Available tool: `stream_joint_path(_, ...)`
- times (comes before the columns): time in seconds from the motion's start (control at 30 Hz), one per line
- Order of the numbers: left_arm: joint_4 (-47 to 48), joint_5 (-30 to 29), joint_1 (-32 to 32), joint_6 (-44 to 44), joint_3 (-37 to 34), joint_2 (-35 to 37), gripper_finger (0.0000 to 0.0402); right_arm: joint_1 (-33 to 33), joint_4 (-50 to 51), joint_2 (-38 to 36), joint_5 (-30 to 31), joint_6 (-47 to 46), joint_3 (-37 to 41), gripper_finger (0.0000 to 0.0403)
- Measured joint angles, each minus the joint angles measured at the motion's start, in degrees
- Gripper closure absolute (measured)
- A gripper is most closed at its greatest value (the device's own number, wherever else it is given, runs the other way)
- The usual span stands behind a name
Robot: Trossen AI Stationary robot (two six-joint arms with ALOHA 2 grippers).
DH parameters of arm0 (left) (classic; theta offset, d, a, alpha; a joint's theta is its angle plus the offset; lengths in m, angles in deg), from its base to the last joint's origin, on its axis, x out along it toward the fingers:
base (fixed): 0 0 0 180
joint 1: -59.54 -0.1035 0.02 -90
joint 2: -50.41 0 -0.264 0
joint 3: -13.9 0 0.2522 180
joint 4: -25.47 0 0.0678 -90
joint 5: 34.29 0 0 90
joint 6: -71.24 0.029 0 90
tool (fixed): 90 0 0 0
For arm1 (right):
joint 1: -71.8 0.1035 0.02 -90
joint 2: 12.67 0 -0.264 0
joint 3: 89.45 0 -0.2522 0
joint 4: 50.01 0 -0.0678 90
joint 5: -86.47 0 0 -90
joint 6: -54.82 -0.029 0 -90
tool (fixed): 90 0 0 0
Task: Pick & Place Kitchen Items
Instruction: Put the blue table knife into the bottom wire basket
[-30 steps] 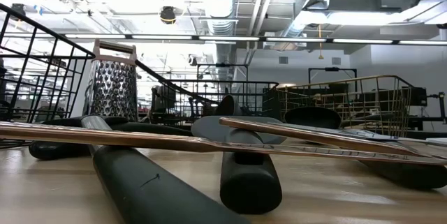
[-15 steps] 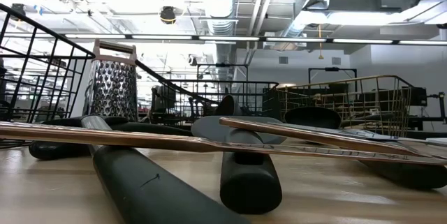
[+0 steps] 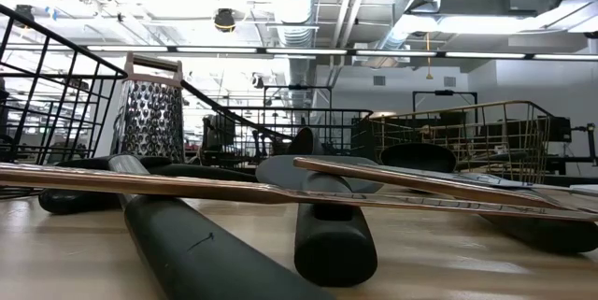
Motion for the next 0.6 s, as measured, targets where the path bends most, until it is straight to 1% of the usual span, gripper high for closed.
stream_joint_path(0.23, -0.02, -0.02, 0.0, 0.0, 0.0, 0.0, 0.0138, -0.56, 1.43, 0.01, 0.02, 2.68, 0.0, 0.0182)
stream_joint_path(0.4, -0.02, -0.02, 0.0, 0.0, 0.0, 0.0, 0.0138, -2.76, 4.38, 0.09, 0.87, 8.67, 0.0, 0.0182)
stream_joint_path(0.6, -0.02, -0.04, 0.0, 0.04, 0.0, 0.0, 0.0138, -5.65, 7.68, 0.13, 4.31, 16.28, 0.0, 0.0181)
